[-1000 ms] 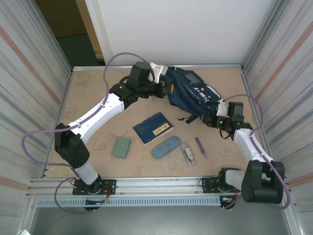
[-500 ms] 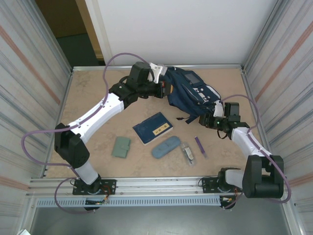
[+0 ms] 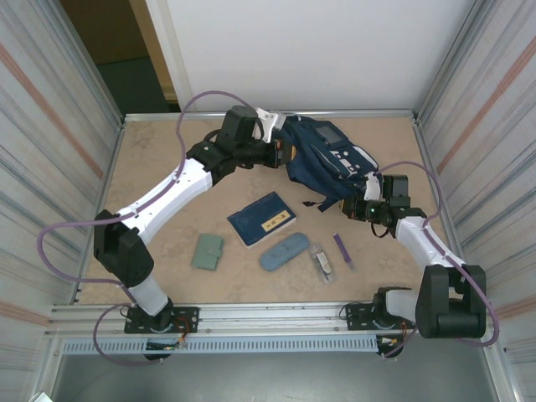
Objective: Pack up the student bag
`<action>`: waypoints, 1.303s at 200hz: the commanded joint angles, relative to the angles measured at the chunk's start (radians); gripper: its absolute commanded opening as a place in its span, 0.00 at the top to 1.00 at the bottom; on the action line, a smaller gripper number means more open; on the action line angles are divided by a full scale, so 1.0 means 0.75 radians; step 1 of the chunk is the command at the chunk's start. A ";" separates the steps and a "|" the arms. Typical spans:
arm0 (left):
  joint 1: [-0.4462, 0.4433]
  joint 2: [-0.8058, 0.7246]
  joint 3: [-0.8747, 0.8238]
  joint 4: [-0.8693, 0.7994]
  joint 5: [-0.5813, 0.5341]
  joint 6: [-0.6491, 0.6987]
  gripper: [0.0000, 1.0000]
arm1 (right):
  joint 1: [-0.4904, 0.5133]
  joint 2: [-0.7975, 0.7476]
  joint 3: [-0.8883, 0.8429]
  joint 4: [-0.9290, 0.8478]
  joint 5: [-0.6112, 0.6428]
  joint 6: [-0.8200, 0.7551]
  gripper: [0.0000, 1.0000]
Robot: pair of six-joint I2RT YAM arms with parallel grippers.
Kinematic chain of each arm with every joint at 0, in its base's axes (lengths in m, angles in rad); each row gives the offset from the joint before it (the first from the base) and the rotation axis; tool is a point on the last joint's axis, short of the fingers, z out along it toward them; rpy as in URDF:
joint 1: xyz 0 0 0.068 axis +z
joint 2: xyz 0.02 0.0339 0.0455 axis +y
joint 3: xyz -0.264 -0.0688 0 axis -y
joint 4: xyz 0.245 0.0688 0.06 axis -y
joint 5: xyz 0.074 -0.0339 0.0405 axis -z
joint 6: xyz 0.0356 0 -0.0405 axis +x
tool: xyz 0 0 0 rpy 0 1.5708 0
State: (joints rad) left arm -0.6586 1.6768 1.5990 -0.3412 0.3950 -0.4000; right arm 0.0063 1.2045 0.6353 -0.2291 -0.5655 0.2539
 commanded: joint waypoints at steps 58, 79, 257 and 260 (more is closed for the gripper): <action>0.017 0.112 -0.068 0.250 -0.121 0.022 1.00 | 0.125 0.003 0.186 -0.342 -0.281 0.003 1.00; 0.007 0.204 -0.110 0.339 -0.068 -0.080 1.00 | 0.223 0.026 0.253 -0.256 -0.323 0.083 1.00; -0.044 0.081 -0.548 0.120 0.108 0.061 0.42 | 0.567 0.141 0.396 -0.555 0.661 -0.123 0.52; -0.052 0.091 -0.548 0.138 0.108 0.062 0.42 | 0.566 0.155 0.408 -0.561 0.677 -0.149 0.51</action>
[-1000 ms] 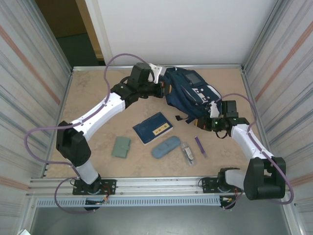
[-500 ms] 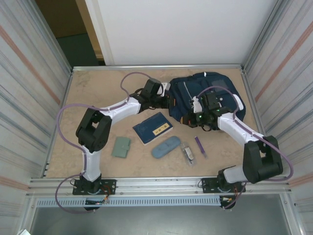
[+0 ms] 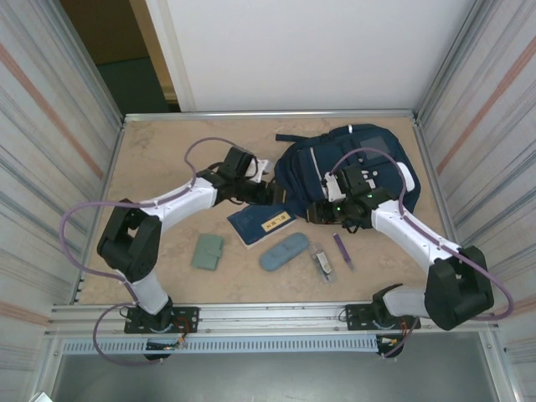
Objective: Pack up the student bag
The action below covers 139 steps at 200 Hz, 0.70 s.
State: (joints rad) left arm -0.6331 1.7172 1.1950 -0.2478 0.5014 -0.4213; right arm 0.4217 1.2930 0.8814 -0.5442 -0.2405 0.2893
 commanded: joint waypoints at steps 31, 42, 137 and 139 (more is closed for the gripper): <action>-0.118 0.120 -0.018 0.209 0.030 0.085 0.43 | 0.014 0.179 0.170 -0.207 0.419 -0.495 0.50; -0.121 0.126 -0.036 0.277 0.046 0.095 0.42 | 0.008 0.224 0.171 -0.197 0.374 -0.638 0.49; -0.173 0.155 -0.263 0.881 -0.041 0.373 0.42 | -0.060 0.148 0.134 0.007 -0.048 -0.807 1.00; -0.176 0.156 -0.263 0.889 -0.049 0.386 0.41 | -0.066 0.134 0.131 0.013 -0.067 -0.805 1.00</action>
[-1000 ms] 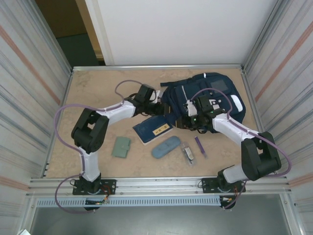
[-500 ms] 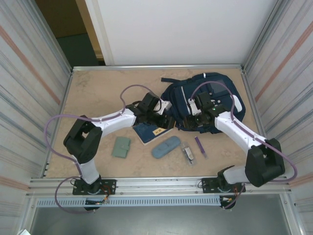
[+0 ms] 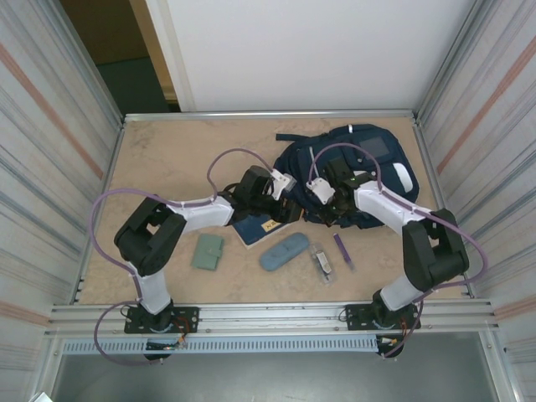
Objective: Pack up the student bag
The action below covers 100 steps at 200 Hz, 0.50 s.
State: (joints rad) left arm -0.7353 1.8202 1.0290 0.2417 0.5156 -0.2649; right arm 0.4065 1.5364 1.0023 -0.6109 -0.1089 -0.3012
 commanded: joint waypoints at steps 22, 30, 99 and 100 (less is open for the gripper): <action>-0.064 0.052 -0.002 0.294 -0.101 0.261 0.41 | -0.120 -0.276 -0.050 0.144 -0.421 0.002 1.00; -0.072 0.066 0.018 0.306 -0.106 0.271 0.41 | -0.136 -0.285 -0.050 0.153 -0.454 0.013 1.00; -0.103 0.086 0.086 0.235 -0.431 0.309 0.75 | -0.141 -0.291 -0.054 0.121 -0.465 0.033 1.00; -0.103 0.084 0.086 0.232 -0.433 0.313 0.77 | -0.141 -0.291 -0.055 0.120 -0.459 0.033 1.00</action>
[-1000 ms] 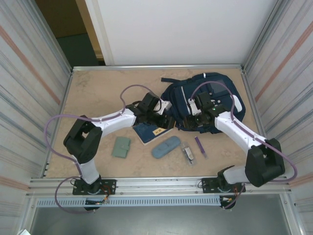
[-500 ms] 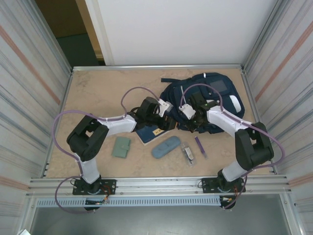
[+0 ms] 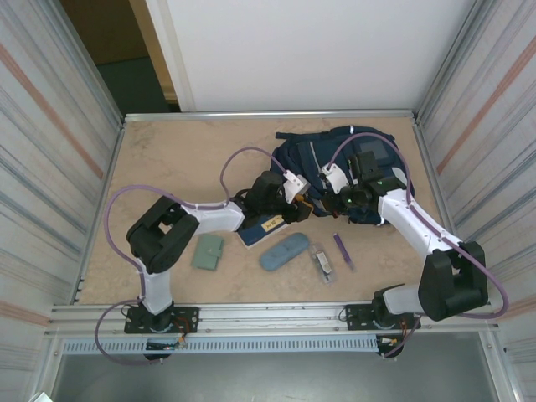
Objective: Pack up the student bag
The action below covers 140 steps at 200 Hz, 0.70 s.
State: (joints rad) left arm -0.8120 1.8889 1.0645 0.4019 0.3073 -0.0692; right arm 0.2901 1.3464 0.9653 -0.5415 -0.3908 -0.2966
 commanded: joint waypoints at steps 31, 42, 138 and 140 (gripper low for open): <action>0.010 -0.080 0.060 -0.121 -0.112 0.153 1.00 | 0.015 -0.035 -0.009 -0.011 0.099 -0.016 1.00; 0.030 -0.122 0.032 -0.128 -0.111 0.158 1.00 | 0.014 -0.032 -0.012 -0.022 0.158 -0.038 1.00; 0.240 -0.315 -0.069 -0.226 0.246 0.208 0.81 | 0.029 -0.014 -0.008 -0.024 0.240 -0.111 1.00; 0.229 -0.313 -0.072 -0.216 0.237 0.204 0.78 | 0.028 -0.018 -0.008 -0.021 0.224 -0.103 1.00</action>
State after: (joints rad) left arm -0.5568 1.6592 1.0210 0.2379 0.3573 0.0154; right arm 0.3092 1.3468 0.9428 -0.5621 -0.1528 -0.3618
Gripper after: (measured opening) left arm 0.075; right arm 0.048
